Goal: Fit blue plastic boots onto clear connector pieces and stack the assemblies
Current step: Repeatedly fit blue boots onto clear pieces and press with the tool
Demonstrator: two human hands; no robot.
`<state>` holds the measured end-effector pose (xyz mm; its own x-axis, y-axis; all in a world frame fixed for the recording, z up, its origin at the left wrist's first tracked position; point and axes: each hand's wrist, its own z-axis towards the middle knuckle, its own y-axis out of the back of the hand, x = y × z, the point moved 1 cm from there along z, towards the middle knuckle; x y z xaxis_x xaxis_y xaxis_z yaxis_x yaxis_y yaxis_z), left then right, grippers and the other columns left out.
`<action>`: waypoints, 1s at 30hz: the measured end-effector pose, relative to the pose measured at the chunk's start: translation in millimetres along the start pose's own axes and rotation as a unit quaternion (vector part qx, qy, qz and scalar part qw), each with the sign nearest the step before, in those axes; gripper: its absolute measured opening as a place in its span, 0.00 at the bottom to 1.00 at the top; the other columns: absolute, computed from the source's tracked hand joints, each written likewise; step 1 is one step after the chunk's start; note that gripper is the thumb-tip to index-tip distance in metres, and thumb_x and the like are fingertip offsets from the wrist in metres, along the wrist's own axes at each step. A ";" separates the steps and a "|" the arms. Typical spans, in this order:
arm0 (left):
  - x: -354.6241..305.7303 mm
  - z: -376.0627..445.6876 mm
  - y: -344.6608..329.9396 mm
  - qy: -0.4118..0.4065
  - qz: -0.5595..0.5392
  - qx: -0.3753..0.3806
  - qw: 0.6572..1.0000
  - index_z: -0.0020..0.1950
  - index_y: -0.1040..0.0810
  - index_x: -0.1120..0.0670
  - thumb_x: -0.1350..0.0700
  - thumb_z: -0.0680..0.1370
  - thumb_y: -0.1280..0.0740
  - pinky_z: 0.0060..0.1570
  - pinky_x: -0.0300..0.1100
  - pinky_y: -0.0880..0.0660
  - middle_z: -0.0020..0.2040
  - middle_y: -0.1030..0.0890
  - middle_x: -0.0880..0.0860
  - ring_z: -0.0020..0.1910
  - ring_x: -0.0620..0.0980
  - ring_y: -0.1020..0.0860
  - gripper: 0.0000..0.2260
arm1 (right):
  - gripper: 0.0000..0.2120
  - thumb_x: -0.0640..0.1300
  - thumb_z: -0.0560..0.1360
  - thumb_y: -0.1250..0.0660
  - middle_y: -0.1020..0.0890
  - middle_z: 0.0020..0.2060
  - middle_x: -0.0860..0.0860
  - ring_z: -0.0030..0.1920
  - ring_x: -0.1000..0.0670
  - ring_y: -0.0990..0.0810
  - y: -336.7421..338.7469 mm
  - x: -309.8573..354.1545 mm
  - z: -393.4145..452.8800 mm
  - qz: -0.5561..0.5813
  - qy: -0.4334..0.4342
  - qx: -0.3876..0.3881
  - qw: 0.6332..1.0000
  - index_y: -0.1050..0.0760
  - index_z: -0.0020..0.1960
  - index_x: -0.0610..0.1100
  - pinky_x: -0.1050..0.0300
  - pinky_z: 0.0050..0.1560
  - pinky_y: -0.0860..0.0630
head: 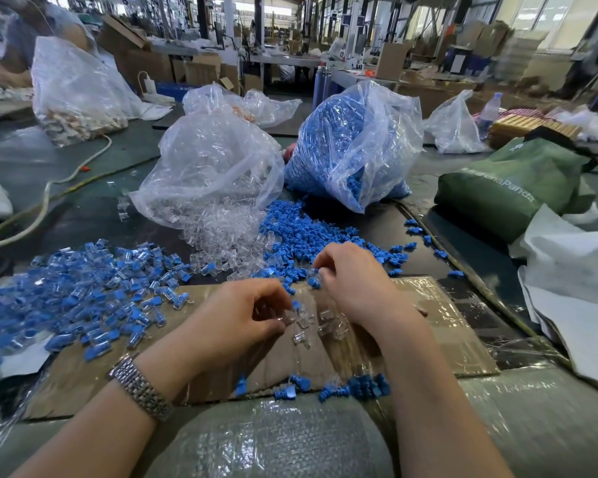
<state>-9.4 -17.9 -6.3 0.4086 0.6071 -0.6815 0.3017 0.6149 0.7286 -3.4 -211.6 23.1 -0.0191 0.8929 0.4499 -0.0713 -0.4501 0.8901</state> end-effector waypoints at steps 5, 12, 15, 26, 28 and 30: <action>4.7 -0.5 13.1 0.077 -0.257 -0.040 0.962 0.53 0.16 0.50 0.60 0.78 0.28 0.44 0.35 0.19 0.46 0.13 0.49 0.45 0.44 0.14 0.07 | 0.06 0.43 0.84 0.38 0.19 0.46 0.55 0.47 0.55 0.20 3.4 1.4 -2.5 0.120 0.031 -0.023 0.992 0.23 0.55 0.50 0.61 0.45 0.26; 5.5 2.2 21.9 0.135 -0.514 -0.085 0.843 0.47 0.13 0.57 0.57 0.64 0.22 0.45 0.41 0.18 0.49 0.13 0.60 0.48 0.53 0.15 0.13 | 0.03 0.42 0.78 0.27 0.15 0.38 0.51 0.40 0.55 0.16 7.2 9.2 -8.6 0.305 0.109 -0.018 0.946 0.19 0.50 0.49 0.62 0.46 0.19; 5.5 3.0 23.7 0.142 -0.553 -0.090 0.816 0.46 0.12 0.54 0.56 0.67 0.24 0.37 0.36 0.21 0.46 0.14 0.57 0.40 0.48 0.17 0.09 | 0.05 0.39 0.78 0.27 0.15 0.39 0.52 0.41 0.54 0.16 6.0 12.6 -10.8 0.328 0.135 -0.001 0.935 0.17 0.49 0.49 0.59 0.49 0.19; 3.0 4.0 17.6 0.171 -0.539 -0.047 0.824 0.46 0.19 0.58 0.55 0.74 0.28 0.26 0.33 0.26 0.35 0.19 0.56 0.28 0.46 0.23 0.07 | 0.10 0.35 0.76 0.26 0.15 0.44 0.51 0.45 0.51 0.16 -1.1 21.4 -16.8 0.265 0.225 -0.022 0.937 0.16 0.50 0.49 0.52 0.50 0.18; 2.9 3.9 17.2 0.163 -0.526 -0.042 0.834 0.45 0.18 0.58 0.55 0.74 0.28 0.25 0.32 0.27 0.35 0.20 0.56 0.28 0.46 0.24 0.07 | 0.09 0.35 0.75 0.26 0.15 0.43 0.53 0.44 0.53 0.16 -1.6 22.5 -17.7 0.263 0.230 -0.016 0.937 0.16 0.49 0.48 0.54 0.50 0.18; 2.3 3.8 17.1 0.148 -0.521 -0.034 0.840 0.45 0.17 0.58 0.55 0.75 0.29 0.27 0.33 0.26 0.36 0.20 0.56 0.30 0.47 0.23 0.07 | 0.08 0.34 0.75 0.26 0.15 0.41 0.53 0.43 0.54 0.17 -1.4 23.0 -17.4 0.259 0.233 -0.019 0.937 0.17 0.48 0.47 0.55 0.49 0.18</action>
<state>0.1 -7.9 4.9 -0.2823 -0.1847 -0.9414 0.3093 0.9114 -0.2716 -21.1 -190.2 31.0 -0.4945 0.4676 0.7327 0.0330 -0.8323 0.5534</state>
